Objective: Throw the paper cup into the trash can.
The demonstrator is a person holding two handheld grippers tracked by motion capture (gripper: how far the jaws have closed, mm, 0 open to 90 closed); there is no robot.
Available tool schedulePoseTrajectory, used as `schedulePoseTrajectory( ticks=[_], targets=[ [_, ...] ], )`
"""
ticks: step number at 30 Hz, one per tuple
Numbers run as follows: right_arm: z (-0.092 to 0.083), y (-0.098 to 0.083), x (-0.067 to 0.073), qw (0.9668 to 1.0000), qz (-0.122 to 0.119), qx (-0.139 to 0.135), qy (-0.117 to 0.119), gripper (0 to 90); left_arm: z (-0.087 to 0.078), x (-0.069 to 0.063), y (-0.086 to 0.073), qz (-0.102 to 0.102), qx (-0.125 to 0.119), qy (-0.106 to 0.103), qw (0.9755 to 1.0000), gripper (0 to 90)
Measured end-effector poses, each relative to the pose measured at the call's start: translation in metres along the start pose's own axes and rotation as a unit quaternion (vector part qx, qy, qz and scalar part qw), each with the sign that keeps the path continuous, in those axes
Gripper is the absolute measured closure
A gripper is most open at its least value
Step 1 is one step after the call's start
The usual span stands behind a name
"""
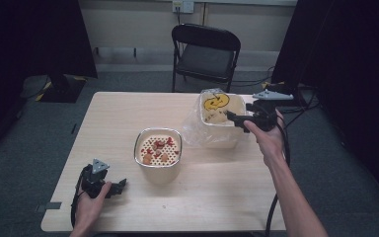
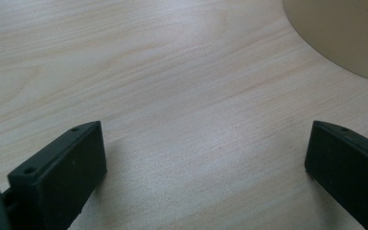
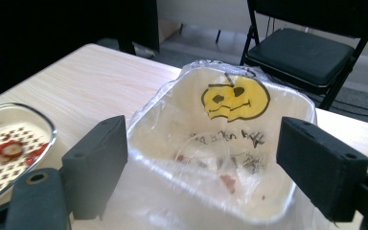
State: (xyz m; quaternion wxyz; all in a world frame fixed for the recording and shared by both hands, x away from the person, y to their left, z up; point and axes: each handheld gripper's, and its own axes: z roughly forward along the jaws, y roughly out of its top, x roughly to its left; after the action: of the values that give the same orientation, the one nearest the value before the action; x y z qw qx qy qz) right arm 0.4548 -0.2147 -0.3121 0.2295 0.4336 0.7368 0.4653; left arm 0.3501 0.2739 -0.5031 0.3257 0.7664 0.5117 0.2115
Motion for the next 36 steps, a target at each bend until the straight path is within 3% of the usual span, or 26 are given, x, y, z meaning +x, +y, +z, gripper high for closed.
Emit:
schedulePoseTrajectory(
  ticks=[6,14,19,23,30,34,36],
  targets=[
    [-0.023,-0.027,0.007,1.0000,0.002,-0.004,0.007,14.7,0.000,0.000,0.000,0.000,0.000,0.000,1.0000,0.0],
    [-0.032,-0.081,0.022,0.9998,0.000,0.010,0.015,14.4,0.000,0.000,0.000,0.000,0.000,0.000,1.0000,0.0],
    [-0.035,-0.111,0.027,0.9992,-0.004,0.034,0.019,14.4,0.000,0.000,0.000,0.000,0.000,0.000,1.0000,0.0],
    [-0.031,-0.131,0.029,0.9989,0.001,0.045,0.014,14.4,0.000,0.000,0.000,0.000,0.000,0.000,1.0000,0.0],
    [-0.016,-0.172,0.021,0.9959,0.005,0.090,-0.005,14.5,0.000,0.000,0.000,0.000,0.000,0.000,1.0000,0.0],
    [-0.005,-0.191,0.017,0.9910,-0.011,0.130,-0.031,14.5,0.000,0.000,0.000,0.000,0.000,-0.001,1.0000,0.0],
    [-0.001,-0.198,0.014,0.9900,-0.005,0.136,-0.038,14.5,0.000,0.000,0.000,0.000,0.000,0.000,1.0000,0.0]
  ],
)
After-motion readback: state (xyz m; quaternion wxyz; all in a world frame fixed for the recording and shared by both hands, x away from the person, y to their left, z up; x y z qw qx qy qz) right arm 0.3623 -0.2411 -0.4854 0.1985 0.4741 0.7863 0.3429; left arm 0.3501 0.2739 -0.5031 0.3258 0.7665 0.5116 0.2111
